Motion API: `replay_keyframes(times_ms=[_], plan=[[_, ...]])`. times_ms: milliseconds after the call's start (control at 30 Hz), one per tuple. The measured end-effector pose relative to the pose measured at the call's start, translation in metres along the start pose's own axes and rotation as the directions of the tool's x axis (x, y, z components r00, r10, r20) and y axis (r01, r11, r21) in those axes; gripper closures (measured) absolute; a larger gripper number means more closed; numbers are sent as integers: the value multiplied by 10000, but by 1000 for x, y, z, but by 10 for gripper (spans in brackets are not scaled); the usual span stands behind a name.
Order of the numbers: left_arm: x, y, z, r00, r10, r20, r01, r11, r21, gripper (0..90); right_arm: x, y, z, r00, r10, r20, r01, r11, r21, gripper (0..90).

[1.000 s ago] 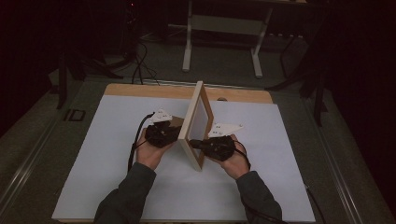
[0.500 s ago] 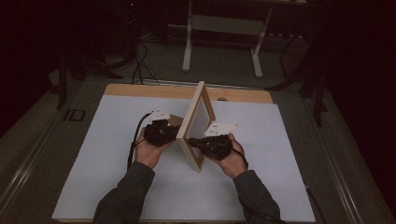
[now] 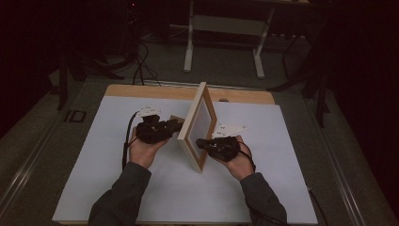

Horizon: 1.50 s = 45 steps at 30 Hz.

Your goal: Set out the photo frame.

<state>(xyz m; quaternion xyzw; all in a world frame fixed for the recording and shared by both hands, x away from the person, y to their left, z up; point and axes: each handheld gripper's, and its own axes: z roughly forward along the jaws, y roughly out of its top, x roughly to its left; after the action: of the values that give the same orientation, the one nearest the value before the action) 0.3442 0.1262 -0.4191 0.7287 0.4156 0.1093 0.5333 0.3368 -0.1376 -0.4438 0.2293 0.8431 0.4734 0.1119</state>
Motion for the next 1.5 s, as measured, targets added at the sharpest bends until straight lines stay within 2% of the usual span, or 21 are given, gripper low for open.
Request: replay_keyframes(times_ms=[133, 267, 400, 467, 633, 767, 867, 967, 1100, 1267, 1367, 1500], plan=[[-1, 3, -7, 9997, -176, -173, 172, 9997, -197, 598, -3, -3, -2, 9999, 33, 145, -33, 10000, 28, 812], [-3, 4, -10, 9984, -342, -445, 333, 9992, -215, 494, -8, -7, -3, 9988, 289, 392, -293, 9995, 108, 713], [-6, 5, -14, 9989, -390, -268, 380, 9987, -339, 414, -11, -10, -2, 9982, 369, 481, -381, 9990, 249, 654], [-7, 5, -15, 9988, -392, -296, 381, 9986, -369, 403, -12, -12, -3, 9974, 471, 551, -488, 9984, 296, 633], [-6, 6, -22, 9979, -647, 33, 648, 9959, -635, 352, -16, -15, -5, 9957, 597, 709, -623, 9974, 352, 595], [-13, 6, -26, 9978, -621, 232, 638, 9948, -800, 312, -18, -16, -7, 9946, 699, 772, -727, 9968, 339, 583], [-20, 7, -26, 9981, -521, 327, 548, 9945, -890, 309, -18, -17, -6, 9944, 734, 761, -765, 9964, 378, 573], [-26, 6, -25, 9990, -379, 255, 397, 9963, -758, 308, -19, -18, -6, 9944, 694, 802, -731, 9964, 439, 564], [-35, 2, -18, 10000, -19, -89, 15, 9990, -446, 300, -22, -20, -8, 9927, 793, 909, -834, 9956, 429, 561], [-43, -4, -9, 9990, 218, -390, -223, 9997, -126, 304, -25, -23, -12, 9906, 882, 1042, -926, 9950, 385, 556], [-46, -6, -5, 9980, 375, -501, -373, 9993, 49, 335, -28, -24, -15, 9887, 960, 1151, -1007, 9943, 357, 556], [-49, -6, -6, 9984, 367, -431, -359, 9992, 172, 455, -32, -27, -18, 9862, 1104, 1238, -1152, 9928, 325, 555]])
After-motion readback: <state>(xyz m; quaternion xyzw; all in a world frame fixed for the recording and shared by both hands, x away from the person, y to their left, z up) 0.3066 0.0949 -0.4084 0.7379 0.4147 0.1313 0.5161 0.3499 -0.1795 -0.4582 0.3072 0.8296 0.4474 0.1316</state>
